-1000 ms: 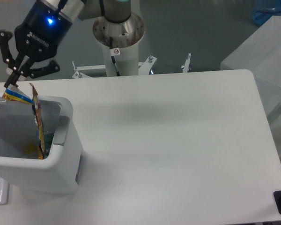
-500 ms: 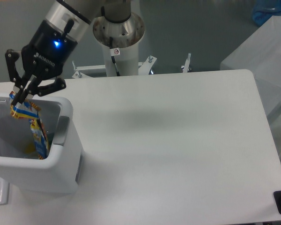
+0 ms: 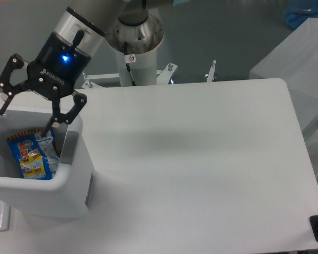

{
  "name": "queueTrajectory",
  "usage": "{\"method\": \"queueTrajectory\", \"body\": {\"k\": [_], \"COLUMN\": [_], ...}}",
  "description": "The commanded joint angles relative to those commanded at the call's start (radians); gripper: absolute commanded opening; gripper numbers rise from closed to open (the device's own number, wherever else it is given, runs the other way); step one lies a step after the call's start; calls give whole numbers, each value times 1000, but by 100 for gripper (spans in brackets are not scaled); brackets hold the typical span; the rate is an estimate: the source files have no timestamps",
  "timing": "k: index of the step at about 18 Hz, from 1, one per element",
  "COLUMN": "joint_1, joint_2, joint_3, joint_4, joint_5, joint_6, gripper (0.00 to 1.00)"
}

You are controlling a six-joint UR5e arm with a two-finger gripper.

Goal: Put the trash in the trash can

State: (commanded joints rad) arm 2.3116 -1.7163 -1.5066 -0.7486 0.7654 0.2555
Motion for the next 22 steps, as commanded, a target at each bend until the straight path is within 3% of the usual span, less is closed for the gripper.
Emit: {"method": "queueTrajectory", "body": {"k": [4, 5, 8, 10, 13, 17, 22], "joint_1": [92, 98, 100, 98, 111, 178, 190], "joint_2": [-29, -25, -13, -6, 7, 41, 49], "joint_3": [59, 51, 22, 43, 66, 109, 115], "joint_4": [-8, -11, -26, -99, -234, -480, -495], "joint_5": [56, 111, 421, 512, 544, 591, 592], "joint_6": [155, 194, 414, 522, 660, 982, 1019], "gripper": [100, 100, 100, 100, 100, 100, 100]}}
